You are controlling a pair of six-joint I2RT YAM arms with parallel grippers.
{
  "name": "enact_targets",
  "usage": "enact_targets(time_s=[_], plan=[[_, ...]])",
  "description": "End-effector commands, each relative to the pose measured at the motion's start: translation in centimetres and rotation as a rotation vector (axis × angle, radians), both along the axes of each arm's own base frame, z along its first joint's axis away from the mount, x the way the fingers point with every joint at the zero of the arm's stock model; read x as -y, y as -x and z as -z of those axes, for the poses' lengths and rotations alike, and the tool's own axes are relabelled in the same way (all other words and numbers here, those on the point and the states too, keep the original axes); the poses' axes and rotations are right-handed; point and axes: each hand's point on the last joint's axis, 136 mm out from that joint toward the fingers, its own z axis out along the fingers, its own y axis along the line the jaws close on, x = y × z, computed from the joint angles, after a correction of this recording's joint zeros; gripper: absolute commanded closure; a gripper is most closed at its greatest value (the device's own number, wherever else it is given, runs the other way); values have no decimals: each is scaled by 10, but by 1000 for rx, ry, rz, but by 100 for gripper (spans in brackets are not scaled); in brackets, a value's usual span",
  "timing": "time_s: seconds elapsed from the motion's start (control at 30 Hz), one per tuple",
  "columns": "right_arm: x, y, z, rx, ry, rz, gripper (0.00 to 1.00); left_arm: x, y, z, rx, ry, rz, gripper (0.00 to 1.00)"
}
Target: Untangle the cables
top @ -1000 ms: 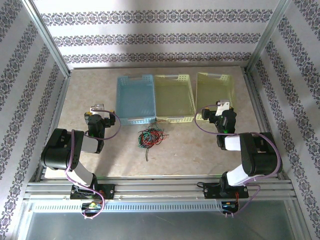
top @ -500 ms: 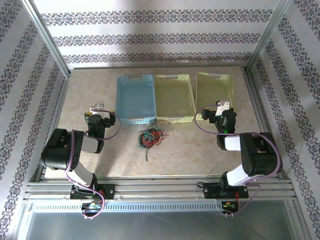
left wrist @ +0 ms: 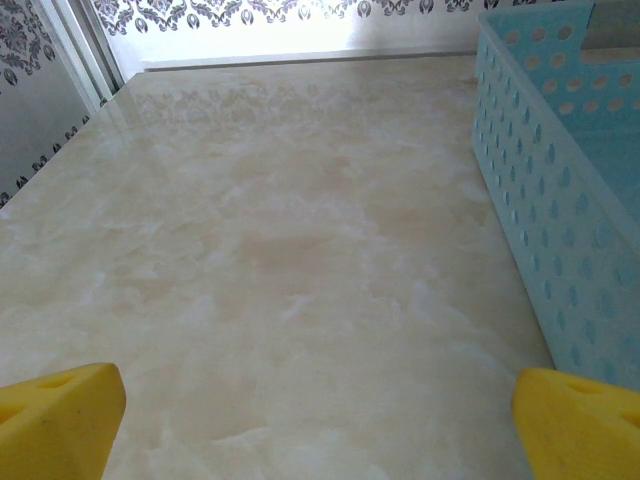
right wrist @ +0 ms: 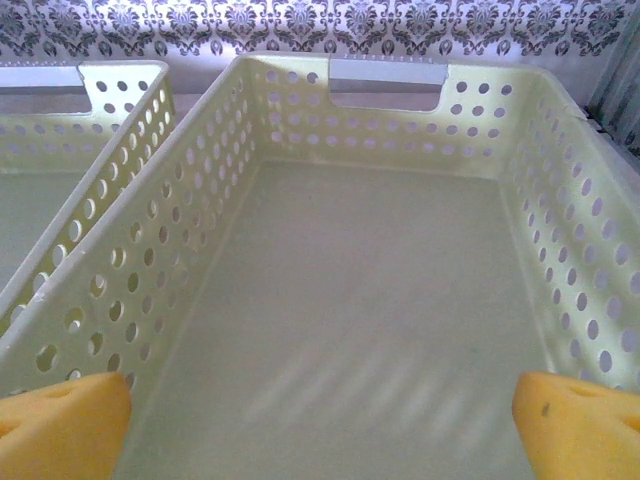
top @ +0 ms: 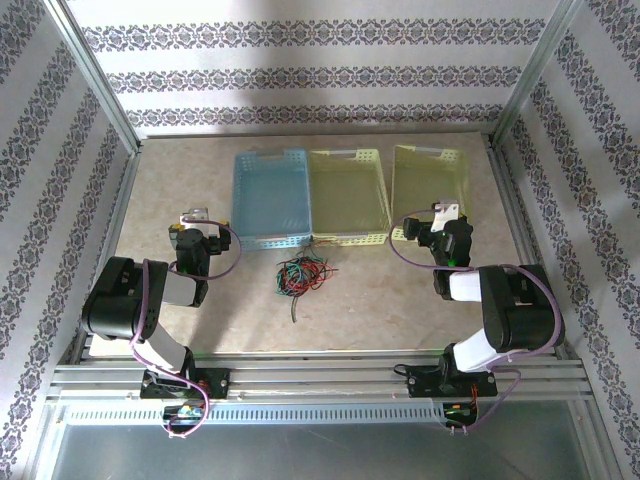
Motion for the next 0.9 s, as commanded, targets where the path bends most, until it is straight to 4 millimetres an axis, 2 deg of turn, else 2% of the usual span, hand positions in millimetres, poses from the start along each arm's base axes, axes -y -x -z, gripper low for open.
enact_targets(time_s=[0.0,0.07,0.17,0.27,0.3,0.37,0.47,0.53,0.57,0.63,0.73,0.8,0.87], plan=[[1,-1,-3,14,-33,-17,2,1,-4,-8,21,8,15,1],[1,-1,-3,14,-35,-16,2,10,-3,-13,34,-6,60,1],[3,-1,-9,31,-38,-3,2,-1,1,-31,27,-16,-22,1],[9,5,-33,1,-36,32,4,-16,9,-69,62,-8,-127,1],[13,9,-43,-31,-44,80,8,-25,16,-83,96,30,-197,1],[18,19,-66,-59,-85,157,16,-35,26,-99,78,85,-280,1],[-12,40,-92,-35,-105,112,22,-29,46,-102,15,188,-324,1],[-55,58,-92,-101,-119,-22,22,-1,58,-103,-24,215,-240,1],[-77,67,-89,-145,-130,-96,22,20,62,-101,-42,229,-167,1],[-133,93,-75,-261,-157,-304,22,74,73,-94,-96,295,39,1],[-202,136,-48,-460,-223,-583,27,148,97,-74,-214,493,328,1],[-230,157,-29,-574,-237,-692,33,187,113,-62,-283,630,487,1],[-247,167,-11,-662,-239,-739,41,208,127,-50,-337,673,576,1]])
